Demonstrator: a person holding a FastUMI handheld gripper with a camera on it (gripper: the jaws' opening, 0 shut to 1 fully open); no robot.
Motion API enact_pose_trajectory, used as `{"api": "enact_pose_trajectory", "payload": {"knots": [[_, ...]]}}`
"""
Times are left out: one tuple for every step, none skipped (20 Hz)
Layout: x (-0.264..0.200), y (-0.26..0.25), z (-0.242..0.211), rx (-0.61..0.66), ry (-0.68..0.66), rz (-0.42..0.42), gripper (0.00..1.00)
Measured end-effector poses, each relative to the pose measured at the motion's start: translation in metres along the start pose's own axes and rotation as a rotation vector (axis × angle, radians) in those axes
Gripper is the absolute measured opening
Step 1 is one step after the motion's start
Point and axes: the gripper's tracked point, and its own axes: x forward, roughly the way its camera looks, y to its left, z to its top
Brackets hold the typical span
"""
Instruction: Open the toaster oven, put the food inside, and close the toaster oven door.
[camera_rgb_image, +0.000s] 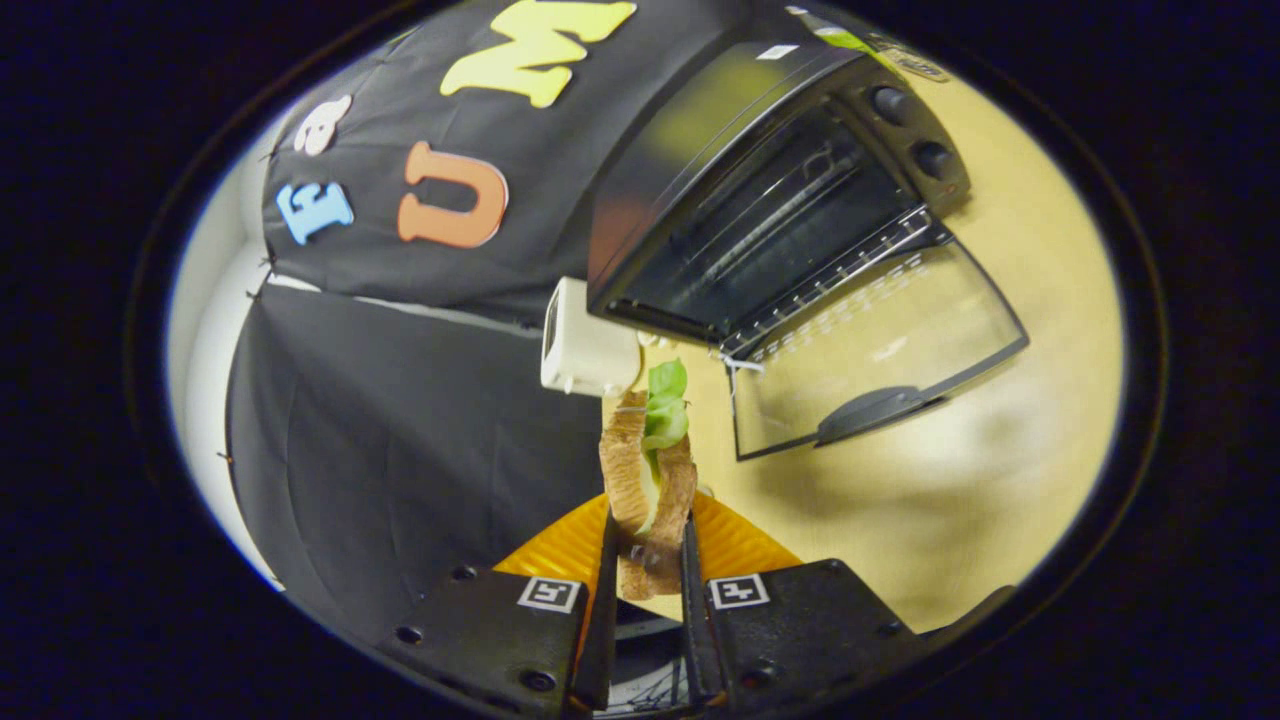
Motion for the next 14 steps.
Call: {"api": "enact_pose_trajectory", "payload": {"knots": [[0.001, -0.007, 0.006, 0.021, -0.045, 0.003, 0.33], [0.003, -0.013, 0.013, 0.042, -0.080, 0.008, 0.33], [0.008, -0.018, 0.022, 0.062, -0.119, 0.018, 0.33], [0.013, -0.024, 0.033, 0.080, -0.161, 0.026, 0.33], [0.019, -0.030, 0.044, 0.096, -0.203, 0.032, 0.33], [0.026, -0.038, 0.055, 0.105, -0.238, 0.034, 0.33], [0.030, -0.047, 0.069, 0.120, -0.262, 0.029, 0.33], [0.037, -0.053, 0.082, 0.134, -0.280, 0.030, 0.33], [0.043, -0.052, 0.094, 0.150, -0.312, 0.039, 0.33], [0.050, -0.056, 0.105, 0.168, -0.341, 0.046, 0.33], [0.053, -0.060, 0.111, 0.190, -0.370, 0.051, 0.33], [0.057, -0.063, 0.122, 0.226, -0.405, 0.069, 0.33], [0.060, -0.064, 0.131, 0.273, -0.442, 0.091, 0.33], [0.063, -0.067, 0.144, 0.310, -0.493, 0.097, 0.33]]}}
